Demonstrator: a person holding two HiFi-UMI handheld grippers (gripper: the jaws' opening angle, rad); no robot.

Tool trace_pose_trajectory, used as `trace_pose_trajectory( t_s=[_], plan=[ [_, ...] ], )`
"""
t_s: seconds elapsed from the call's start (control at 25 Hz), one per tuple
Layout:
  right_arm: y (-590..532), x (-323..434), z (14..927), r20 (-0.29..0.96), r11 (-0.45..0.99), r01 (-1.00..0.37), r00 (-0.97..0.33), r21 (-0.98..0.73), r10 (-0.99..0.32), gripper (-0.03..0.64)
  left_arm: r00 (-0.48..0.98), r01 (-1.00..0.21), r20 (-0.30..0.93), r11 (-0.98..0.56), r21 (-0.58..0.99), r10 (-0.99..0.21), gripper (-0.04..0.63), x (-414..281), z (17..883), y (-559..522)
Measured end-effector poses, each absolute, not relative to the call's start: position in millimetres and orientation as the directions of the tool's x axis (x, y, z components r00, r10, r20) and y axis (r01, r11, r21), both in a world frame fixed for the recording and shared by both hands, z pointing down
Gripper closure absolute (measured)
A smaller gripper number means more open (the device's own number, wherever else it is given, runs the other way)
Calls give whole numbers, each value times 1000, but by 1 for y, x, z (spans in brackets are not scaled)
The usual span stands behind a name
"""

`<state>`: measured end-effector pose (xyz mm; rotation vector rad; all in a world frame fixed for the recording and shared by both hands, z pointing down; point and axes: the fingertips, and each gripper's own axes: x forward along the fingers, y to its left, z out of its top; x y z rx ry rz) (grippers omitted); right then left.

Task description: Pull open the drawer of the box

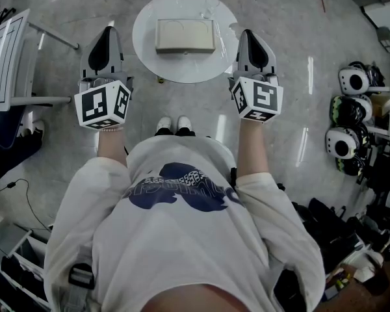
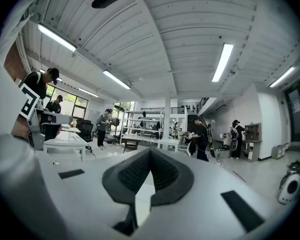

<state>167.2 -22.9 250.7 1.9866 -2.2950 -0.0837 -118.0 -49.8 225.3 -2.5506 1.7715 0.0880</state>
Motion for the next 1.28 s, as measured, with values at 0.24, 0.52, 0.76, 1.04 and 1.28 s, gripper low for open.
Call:
trace_pose_trajectory(
  t_s=[0.24,0.52,0.76,1.04,1.28],
  plan=[
    [-18,175,245,-25,203,-977,-202,-65,-979,620,357,-933,-59,-358,17,-932,588,-115,223,-45],
    [-20,176,260,25,247,-966,-249,-76,-968,356,422,-906,29,-421,44,-906,440,-102,240,-46],
    [-24,186,269,49,252,-963,-257,-92,-965,353,405,-914,97,-401,62,-909,422,-95,261,-50],
    [-35,189,284,81,298,-949,-307,-105,-948,353,377,-926,201,-364,103,-904,422,-85,301,-55],
    [-48,189,295,96,309,-945,-320,-111,-943,353,395,-918,305,-381,106,-867,422,-76,350,-75]
  ],
)
